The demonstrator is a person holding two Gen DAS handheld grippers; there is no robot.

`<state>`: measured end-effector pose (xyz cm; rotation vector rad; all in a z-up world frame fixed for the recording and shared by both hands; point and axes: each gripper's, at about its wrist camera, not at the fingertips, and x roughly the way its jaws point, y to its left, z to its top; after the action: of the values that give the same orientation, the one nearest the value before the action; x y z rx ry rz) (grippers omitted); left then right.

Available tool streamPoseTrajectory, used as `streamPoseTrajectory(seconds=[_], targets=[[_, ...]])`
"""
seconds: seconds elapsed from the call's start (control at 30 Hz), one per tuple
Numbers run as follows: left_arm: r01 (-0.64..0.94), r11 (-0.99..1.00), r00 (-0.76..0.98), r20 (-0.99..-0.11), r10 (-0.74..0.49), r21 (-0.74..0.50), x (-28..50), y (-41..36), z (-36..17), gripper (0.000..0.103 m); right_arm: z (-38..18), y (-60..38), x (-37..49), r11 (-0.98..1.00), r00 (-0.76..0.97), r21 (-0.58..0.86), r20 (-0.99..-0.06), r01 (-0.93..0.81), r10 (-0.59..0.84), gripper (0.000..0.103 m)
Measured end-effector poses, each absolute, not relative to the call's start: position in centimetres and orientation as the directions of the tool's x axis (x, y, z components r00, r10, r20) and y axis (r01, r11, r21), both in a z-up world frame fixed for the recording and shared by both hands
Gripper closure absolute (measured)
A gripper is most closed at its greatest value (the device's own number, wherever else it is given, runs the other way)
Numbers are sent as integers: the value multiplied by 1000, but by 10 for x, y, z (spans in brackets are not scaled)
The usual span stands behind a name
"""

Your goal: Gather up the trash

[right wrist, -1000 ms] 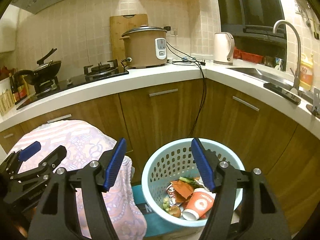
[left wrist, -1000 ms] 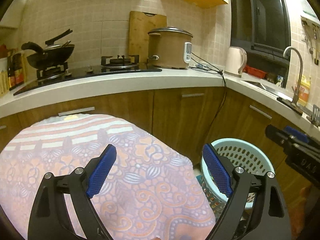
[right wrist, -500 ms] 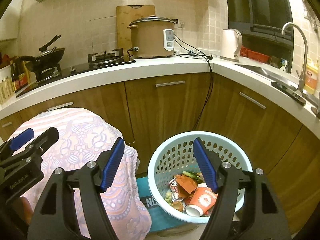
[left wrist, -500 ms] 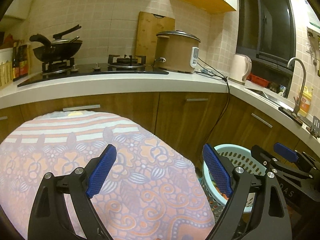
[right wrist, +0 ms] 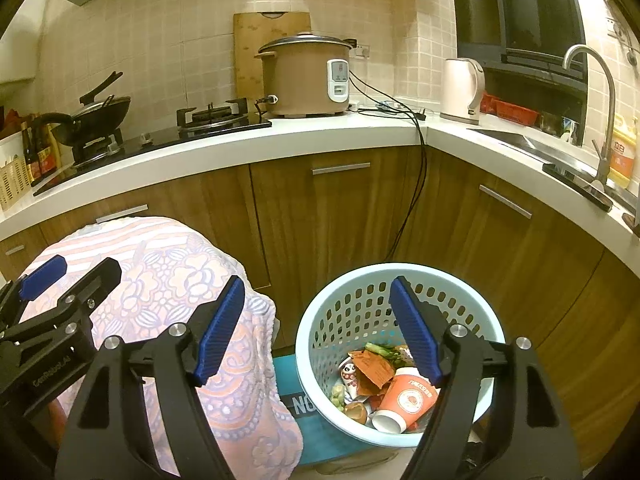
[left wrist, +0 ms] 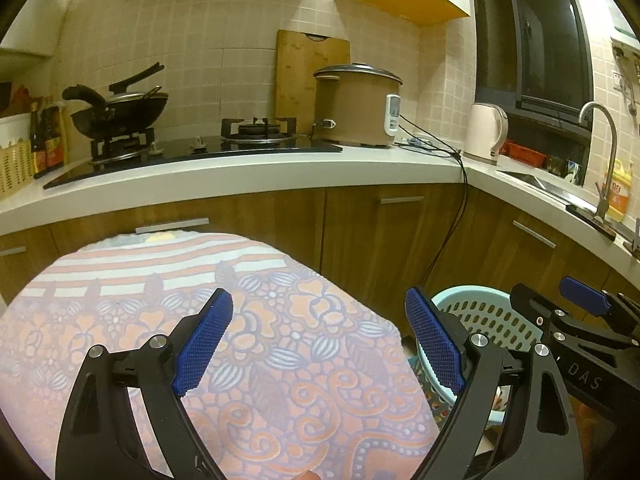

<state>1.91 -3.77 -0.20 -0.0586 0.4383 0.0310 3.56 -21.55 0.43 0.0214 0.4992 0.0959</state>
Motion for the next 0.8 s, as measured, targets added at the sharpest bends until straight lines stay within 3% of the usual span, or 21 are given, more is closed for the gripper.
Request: streamPoseTrajectory(seconds=[0.8], targets=[[-42,998,903,-429,21,-40,17,-38,-3,17,5,-209,36,995,872,37,-478,-95,102,30]])
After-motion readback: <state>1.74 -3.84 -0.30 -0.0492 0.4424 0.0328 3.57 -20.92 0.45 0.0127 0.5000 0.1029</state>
